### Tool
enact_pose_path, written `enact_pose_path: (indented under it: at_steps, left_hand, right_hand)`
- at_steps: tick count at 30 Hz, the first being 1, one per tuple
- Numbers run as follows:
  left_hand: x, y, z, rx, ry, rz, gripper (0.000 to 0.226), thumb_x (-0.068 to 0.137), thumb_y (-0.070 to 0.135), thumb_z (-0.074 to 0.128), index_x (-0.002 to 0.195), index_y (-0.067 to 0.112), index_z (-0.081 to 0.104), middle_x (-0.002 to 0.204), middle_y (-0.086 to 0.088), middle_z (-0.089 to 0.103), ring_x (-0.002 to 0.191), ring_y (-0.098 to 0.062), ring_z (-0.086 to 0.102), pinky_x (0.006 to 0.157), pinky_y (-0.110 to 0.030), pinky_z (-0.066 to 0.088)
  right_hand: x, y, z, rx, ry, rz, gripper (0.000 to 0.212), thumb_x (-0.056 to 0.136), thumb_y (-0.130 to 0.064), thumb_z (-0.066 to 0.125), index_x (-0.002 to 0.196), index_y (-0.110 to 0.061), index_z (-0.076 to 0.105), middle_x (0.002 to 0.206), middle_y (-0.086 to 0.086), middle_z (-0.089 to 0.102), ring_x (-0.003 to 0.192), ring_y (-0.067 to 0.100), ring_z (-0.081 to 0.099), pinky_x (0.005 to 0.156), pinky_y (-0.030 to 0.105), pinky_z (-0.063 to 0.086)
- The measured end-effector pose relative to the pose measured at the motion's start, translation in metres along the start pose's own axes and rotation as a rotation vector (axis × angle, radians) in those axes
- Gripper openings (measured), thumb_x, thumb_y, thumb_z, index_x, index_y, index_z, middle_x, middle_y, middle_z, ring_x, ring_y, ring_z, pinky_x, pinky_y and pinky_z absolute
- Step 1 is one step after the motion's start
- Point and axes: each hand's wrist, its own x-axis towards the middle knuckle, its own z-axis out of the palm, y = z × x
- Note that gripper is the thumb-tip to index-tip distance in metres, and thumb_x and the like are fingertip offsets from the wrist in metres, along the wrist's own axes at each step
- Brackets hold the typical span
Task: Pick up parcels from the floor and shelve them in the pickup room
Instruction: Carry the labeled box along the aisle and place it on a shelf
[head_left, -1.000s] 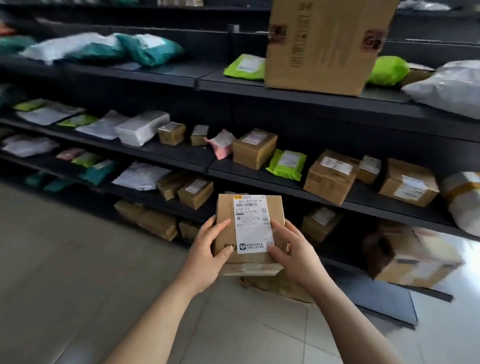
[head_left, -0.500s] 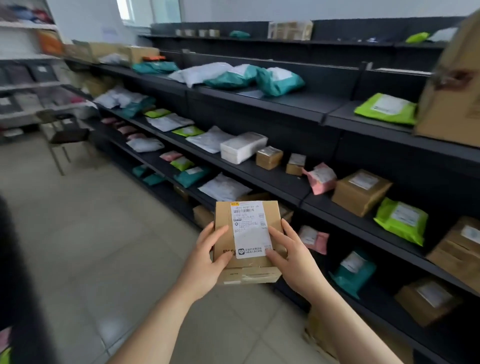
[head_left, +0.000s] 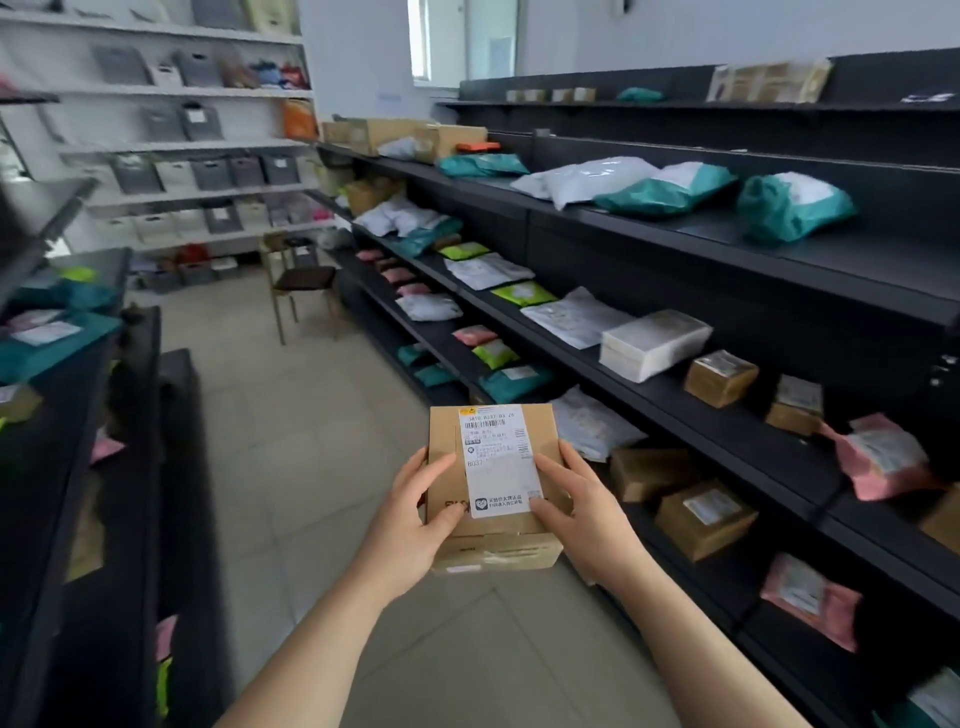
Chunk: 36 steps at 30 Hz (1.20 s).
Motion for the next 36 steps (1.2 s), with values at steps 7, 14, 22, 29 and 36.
enact_pose_path:
  at_steps: [7, 14, 22, 29, 36]
  left_hand:
    - [0.045, -0.022, -0.035, 0.013, 0.105, -0.040, 0.054, 0.088, 0.014, 0.064, 0.134, 0.037, 0.047, 0.149, 0.023, 0.025, 0.135, -0.009, 0.038, 0.112, -0.038, 0.035]
    - [0.107, -0.034, -0.048, 0.001, 0.205, -0.081, 0.055, 0.088, 0.009, 0.063, 0.136, 0.030, 0.047, 0.149, 0.017, 0.025, 0.135, -0.007, 0.037, 0.113, -0.036, 0.034]
    - [0.198, -0.029, -0.045, -0.017, 0.317, -0.124, 0.054, 0.090, 0.009, 0.060, 0.138, 0.028, 0.045, 0.139, 0.025, 0.025, 0.123, -0.005, 0.043, 0.104, -0.025, 0.040]
    - [0.261, -0.044, -0.048, 0.010, 0.394, -0.170, 0.056, 0.089, 0.016, 0.062, 0.139, 0.034, 0.042, 0.138, 0.028, 0.022, 0.131, -0.009, 0.037, 0.108, -0.038, 0.041]
    - [0.317, -0.063, -0.074, 0.049, 0.439, -0.222, 0.057, 0.090, 0.018, 0.062, 0.140, 0.034, 0.041, 0.153, 0.020, 0.018, 0.135, -0.013, 0.036, 0.107, -0.037, 0.042]
  right_hand:
    - [0.077, -0.015, 0.032, 0.024, -0.107, -0.072, 0.053, 0.090, -0.024, 0.057, 0.140, -0.034, 0.043, 0.157, -0.014, 0.014, 0.141, 0.007, 0.025, 0.112, 0.033, 0.033]
    - [0.164, -0.017, 0.046, 0.036, -0.185, -0.136, 0.054, 0.090, -0.020, 0.057, 0.140, -0.034, 0.042, 0.158, -0.011, 0.014, 0.141, 0.007, 0.024, 0.110, 0.024, 0.028]
    - [0.277, -0.013, 0.039, 0.051, -0.294, -0.200, 0.054, 0.091, -0.018, 0.057, 0.141, -0.031, 0.041, 0.158, -0.010, 0.013, 0.143, 0.008, 0.020, 0.108, 0.021, 0.023]
    - [0.356, -0.012, 0.045, 0.037, -0.365, -0.238, 0.054, 0.091, -0.020, 0.057, 0.140, -0.035, 0.041, 0.158, -0.013, 0.013, 0.142, 0.008, 0.022, 0.108, 0.024, 0.026]
    - [0.424, -0.021, 0.072, 0.073, -0.423, -0.254, 0.053, 0.092, -0.017, 0.056, 0.141, -0.033, 0.041, 0.158, -0.013, 0.012, 0.142, 0.010, 0.022, 0.109, 0.026, 0.028]
